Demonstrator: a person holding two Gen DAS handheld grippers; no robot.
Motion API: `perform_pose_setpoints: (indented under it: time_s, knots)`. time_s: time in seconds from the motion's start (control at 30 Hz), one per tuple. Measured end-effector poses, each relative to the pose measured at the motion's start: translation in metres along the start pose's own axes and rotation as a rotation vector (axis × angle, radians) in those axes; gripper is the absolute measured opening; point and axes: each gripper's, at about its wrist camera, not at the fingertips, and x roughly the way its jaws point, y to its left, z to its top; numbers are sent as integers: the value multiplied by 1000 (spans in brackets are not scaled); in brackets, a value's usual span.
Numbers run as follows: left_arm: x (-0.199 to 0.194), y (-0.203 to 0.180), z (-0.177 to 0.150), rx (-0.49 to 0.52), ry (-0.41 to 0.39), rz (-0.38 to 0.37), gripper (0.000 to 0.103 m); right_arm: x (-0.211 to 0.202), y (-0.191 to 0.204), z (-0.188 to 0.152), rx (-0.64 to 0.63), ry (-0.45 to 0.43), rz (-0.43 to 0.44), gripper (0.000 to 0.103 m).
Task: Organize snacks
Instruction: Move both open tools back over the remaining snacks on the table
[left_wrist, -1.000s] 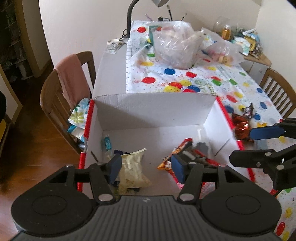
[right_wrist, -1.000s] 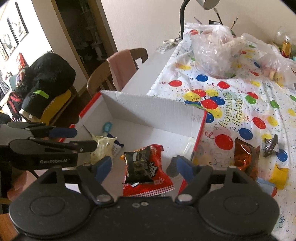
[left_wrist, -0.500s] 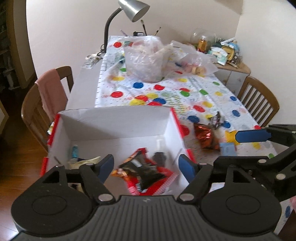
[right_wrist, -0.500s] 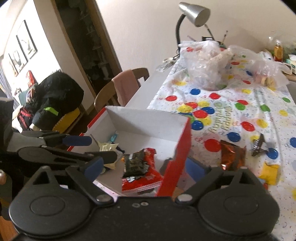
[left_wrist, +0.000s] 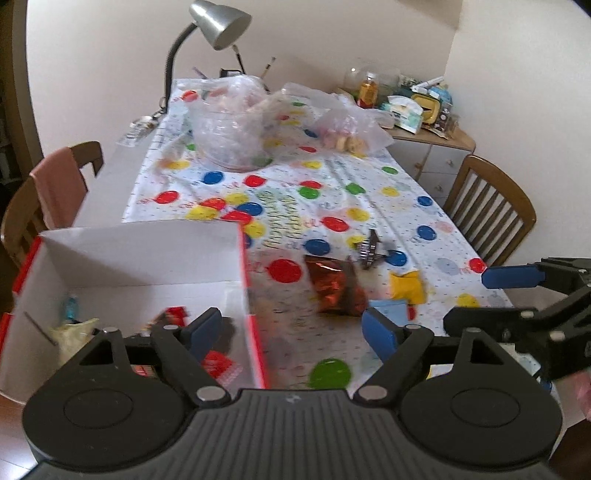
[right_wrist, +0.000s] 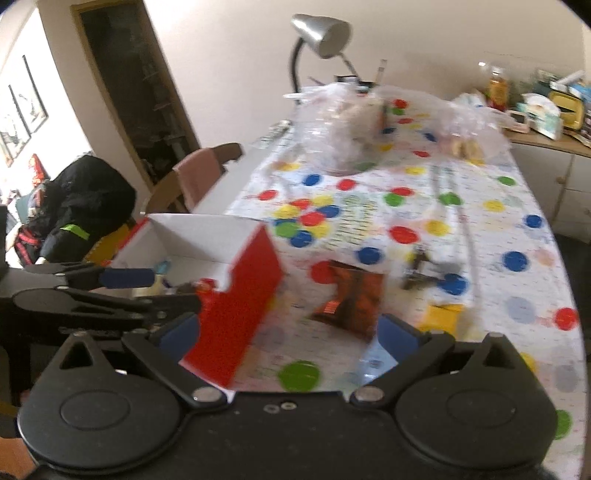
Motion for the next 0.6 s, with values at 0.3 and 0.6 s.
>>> perform_pose_setpoints:
  time_s: [0.3,0.6]
  knots:
    - [34,-51,0,-12,37,2,83,-7,-79,-2,17,27,-76,103]
    - [92,-97,-15,56,156,6,83,31,-134,-1,94,120,-88,103]
